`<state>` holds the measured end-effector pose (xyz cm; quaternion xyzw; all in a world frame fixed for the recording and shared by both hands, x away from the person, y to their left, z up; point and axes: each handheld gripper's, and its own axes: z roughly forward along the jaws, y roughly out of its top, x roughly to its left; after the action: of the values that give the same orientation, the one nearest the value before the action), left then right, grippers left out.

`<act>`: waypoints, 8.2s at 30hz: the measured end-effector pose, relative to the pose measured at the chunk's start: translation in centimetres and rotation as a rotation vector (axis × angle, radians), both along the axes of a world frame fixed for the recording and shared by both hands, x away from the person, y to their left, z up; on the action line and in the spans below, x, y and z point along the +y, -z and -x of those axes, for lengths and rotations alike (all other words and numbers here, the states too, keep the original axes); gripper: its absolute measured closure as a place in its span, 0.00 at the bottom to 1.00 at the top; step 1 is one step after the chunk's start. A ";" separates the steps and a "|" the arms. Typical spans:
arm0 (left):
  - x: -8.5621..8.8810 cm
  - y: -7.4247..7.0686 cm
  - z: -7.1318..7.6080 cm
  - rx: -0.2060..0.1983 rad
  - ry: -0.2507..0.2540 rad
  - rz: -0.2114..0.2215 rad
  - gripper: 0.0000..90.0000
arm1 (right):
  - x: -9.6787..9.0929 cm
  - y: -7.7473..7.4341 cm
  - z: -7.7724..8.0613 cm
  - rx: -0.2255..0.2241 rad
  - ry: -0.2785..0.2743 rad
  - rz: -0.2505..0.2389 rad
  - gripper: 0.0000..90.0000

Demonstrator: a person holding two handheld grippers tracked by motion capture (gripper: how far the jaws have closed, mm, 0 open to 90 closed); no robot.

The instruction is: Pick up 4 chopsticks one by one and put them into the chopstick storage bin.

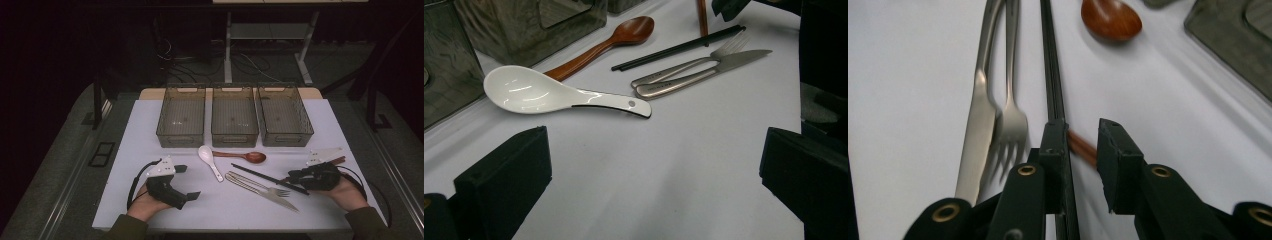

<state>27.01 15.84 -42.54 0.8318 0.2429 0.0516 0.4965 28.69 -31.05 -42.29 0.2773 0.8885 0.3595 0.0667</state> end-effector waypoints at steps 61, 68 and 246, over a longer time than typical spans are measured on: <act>0.0 -0.1 0.1 -0.006 0.005 -0.003 0.00 | 0.1 1.7 -0.3 0.015 -0.092 0.119 0.94; 0.0 0.0 0.1 -0.006 0.003 -0.005 0.00 | 0.1 1.7 -0.3 0.003 -0.114 0.120 0.95; -0.2 0.5 0.0 -0.001 0.014 0.014 0.00 | 29.4 -6.1 -18.9 0.037 0.249 0.024 0.95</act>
<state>27.04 15.64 -43.04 0.8300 0.2373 0.0469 0.5025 47.55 -1.64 -36.18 0.3915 0.8524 0.3326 0.0976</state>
